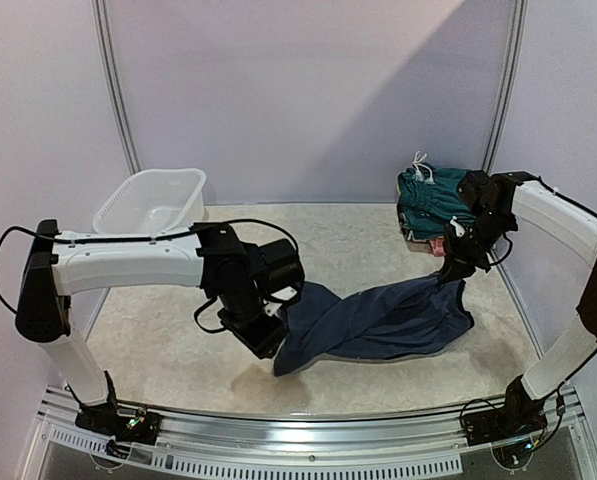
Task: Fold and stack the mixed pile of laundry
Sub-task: Pick up the crumpled tank top from the center of the board.
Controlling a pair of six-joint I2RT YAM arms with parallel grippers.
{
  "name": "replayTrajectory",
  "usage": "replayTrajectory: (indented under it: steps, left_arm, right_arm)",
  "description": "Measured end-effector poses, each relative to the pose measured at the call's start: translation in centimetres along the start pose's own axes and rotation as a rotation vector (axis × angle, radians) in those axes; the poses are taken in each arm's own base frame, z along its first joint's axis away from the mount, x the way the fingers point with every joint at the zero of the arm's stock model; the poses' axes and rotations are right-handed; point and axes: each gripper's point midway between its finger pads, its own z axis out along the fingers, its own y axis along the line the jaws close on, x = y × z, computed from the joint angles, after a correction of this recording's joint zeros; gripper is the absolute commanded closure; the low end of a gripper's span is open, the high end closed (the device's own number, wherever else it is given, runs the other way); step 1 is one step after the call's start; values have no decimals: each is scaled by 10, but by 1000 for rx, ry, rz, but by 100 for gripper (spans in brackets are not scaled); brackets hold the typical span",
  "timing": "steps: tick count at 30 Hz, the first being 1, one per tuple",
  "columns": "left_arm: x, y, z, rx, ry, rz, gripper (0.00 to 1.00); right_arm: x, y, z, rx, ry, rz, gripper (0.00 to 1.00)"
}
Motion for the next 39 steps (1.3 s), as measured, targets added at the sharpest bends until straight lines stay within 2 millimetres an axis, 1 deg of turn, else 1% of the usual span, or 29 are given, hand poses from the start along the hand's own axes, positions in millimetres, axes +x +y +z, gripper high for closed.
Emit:
replayTrajectory:
  steps: [3,7,9,15,18,20,25,29,31,35,36,39]
  left_arm:
    - [11,-17,14,4,-2,44,43]
    - [25,-15,37,-16,22,34,49]
    - [23,-14,43,-25,12,22,51]
    - [3,-22,57,-10,-49,10,54]
    - [-2,-25,67,-5,-56,10,56]
    - [-3,-27,78,-7,-44,12,57]
    - [0,-28,93,-9,-18,20,62]
    - [2,-27,97,-14,-11,23,66]
    - [2,-27,97,-15,-11,23,72]
    - [1,-27,98,-14,-18,27,96]
    - [1,-28,98,-14,-20,28,100]
    - [0,-28,98,-14,-26,26,100]
  right_arm:
    - [0,1,1,-4,4,-3,100]
    - [-2,2,0,-7,4,-8,100]
    - [-2,3,0,-8,5,-11,100]
    - [-1,2,0,-6,8,-20,100]
    - [0,2,0,-5,11,-23,100]
    - [0,2,0,-4,13,-24,100]
    - [1,1,0,-2,17,-25,100]
    - [2,1,0,1,22,-24,100]
    - [3,0,0,2,26,-25,100]
    - [3,-1,3,8,38,-22,100]
    - [3,-1,3,8,38,-23,100]
    - [1,1,1,8,37,-26,100]
